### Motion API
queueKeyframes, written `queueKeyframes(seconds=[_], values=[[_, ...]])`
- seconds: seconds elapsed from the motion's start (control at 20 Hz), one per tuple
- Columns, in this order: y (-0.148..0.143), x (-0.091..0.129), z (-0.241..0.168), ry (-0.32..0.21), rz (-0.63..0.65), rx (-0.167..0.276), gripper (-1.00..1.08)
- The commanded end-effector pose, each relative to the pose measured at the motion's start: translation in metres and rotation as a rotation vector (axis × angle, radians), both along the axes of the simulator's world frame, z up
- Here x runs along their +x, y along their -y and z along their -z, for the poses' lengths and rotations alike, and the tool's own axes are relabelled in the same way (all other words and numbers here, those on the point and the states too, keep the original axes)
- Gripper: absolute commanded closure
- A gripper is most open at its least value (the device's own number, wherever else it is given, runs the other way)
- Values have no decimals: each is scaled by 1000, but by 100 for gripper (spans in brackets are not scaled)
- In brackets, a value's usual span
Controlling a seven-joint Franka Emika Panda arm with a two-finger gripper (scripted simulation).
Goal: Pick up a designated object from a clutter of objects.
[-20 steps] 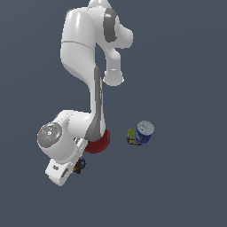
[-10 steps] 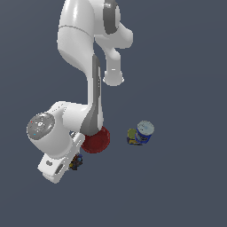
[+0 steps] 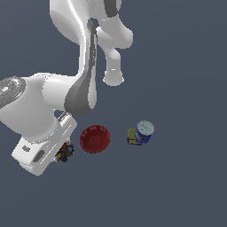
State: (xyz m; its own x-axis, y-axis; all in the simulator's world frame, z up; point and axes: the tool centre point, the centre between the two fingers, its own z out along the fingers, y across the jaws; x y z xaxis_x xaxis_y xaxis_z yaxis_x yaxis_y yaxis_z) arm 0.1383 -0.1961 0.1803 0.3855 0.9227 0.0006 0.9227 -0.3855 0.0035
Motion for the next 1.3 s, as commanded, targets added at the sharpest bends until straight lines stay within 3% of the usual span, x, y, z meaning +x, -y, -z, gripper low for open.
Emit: queueKeyframes(seconds=[0.0, 0.7, 1.25], values=[[4, -2, -30, 1, 0, 0, 108], [23, -8, -176, -2, 0, 1, 108], [32, -7, -229, -3, 0, 1, 108]])
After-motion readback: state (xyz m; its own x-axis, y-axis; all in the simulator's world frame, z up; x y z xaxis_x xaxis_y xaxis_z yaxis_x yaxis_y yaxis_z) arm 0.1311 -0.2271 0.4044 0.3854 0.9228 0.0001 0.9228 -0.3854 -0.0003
